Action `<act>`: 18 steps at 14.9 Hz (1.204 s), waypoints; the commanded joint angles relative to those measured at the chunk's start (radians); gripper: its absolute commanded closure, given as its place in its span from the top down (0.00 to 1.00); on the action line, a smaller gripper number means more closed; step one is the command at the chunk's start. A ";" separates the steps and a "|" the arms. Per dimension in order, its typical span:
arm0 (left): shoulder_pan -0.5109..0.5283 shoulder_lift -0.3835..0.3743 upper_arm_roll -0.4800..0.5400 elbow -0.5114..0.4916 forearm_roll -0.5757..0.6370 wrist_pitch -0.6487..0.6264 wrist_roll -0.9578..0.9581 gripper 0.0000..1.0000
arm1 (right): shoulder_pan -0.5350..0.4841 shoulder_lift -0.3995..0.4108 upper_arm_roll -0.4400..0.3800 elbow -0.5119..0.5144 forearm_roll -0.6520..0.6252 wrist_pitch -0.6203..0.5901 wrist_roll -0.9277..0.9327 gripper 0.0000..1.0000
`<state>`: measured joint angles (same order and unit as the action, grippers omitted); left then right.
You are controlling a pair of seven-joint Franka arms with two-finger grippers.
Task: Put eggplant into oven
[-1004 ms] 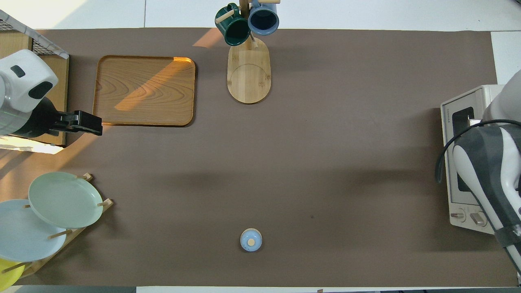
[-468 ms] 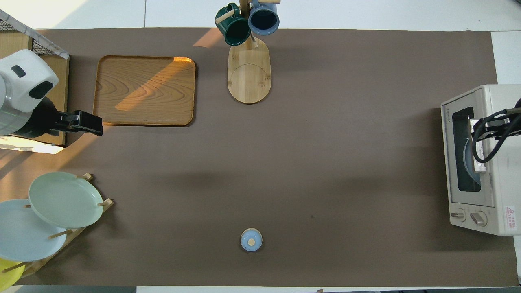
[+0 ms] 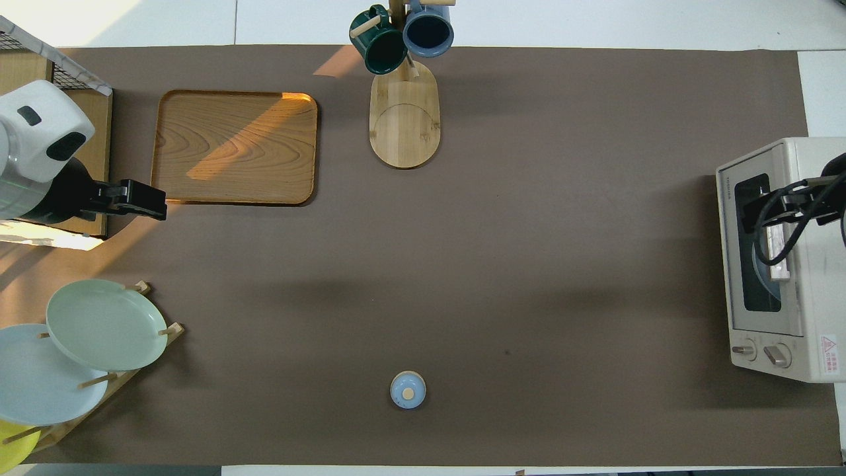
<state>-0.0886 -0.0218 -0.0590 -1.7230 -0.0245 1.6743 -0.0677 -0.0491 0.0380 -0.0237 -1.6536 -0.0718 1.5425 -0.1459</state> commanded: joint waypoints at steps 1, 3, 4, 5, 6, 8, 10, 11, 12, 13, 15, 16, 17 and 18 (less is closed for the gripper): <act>0.010 -0.029 -0.005 -0.032 -0.012 0.019 0.005 1.00 | 0.020 0.002 0.001 0.011 0.029 0.011 0.035 1.00; 0.010 -0.029 -0.005 -0.033 -0.012 0.019 0.005 1.00 | 0.029 0.000 0.001 0.009 0.027 0.044 0.040 1.00; 0.010 -0.029 -0.005 -0.032 -0.012 0.019 0.005 1.00 | 0.035 -0.004 -0.001 0.009 0.027 0.047 0.046 1.00; 0.010 -0.029 -0.005 -0.032 -0.012 0.019 0.005 1.00 | 0.038 -0.010 -0.001 0.008 0.027 0.045 0.046 1.00; 0.010 -0.029 -0.005 -0.033 -0.012 0.019 0.005 1.00 | 0.044 -0.015 -0.001 -0.001 0.027 0.041 0.048 1.00; 0.010 -0.029 -0.005 -0.033 -0.012 0.019 0.005 1.00 | 0.049 -0.035 -0.001 -0.035 0.027 0.047 0.046 1.00; 0.010 -0.029 -0.005 -0.032 -0.012 0.019 0.005 1.00 | 0.054 -0.036 -0.001 -0.028 0.029 0.048 0.048 1.00; 0.010 -0.029 -0.005 -0.032 -0.012 0.019 0.005 1.00 | 0.057 -0.032 -0.001 -0.019 0.029 0.057 0.052 1.00; 0.010 -0.029 -0.005 -0.032 -0.012 0.019 0.005 1.00 | 0.057 -0.027 -0.001 -0.008 0.029 0.059 0.052 1.00; 0.010 -0.029 -0.005 -0.032 -0.012 0.019 0.005 1.00 | 0.052 -0.024 -0.001 -0.008 0.027 0.059 0.054 1.00; 0.010 -0.029 -0.005 -0.032 -0.012 0.019 0.005 1.00 | 0.055 -0.023 -0.007 0.000 0.027 0.047 0.052 1.00; 0.010 -0.029 -0.005 -0.033 -0.012 0.019 0.005 1.00 | 0.052 -0.021 -0.009 -0.005 0.029 0.050 0.052 1.00; 0.010 -0.029 -0.005 -0.033 -0.012 0.019 0.005 1.00 | 0.051 -0.021 -0.007 -0.003 0.027 0.048 0.054 1.00; 0.010 -0.029 -0.005 -0.032 -0.012 0.019 0.005 1.00 | 0.054 -0.023 -0.007 -0.003 0.027 0.051 0.054 1.00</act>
<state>-0.0885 -0.0218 -0.0591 -1.7230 -0.0245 1.6743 -0.0677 0.0068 0.0246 -0.0290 -1.6515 -0.0696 1.5879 -0.1060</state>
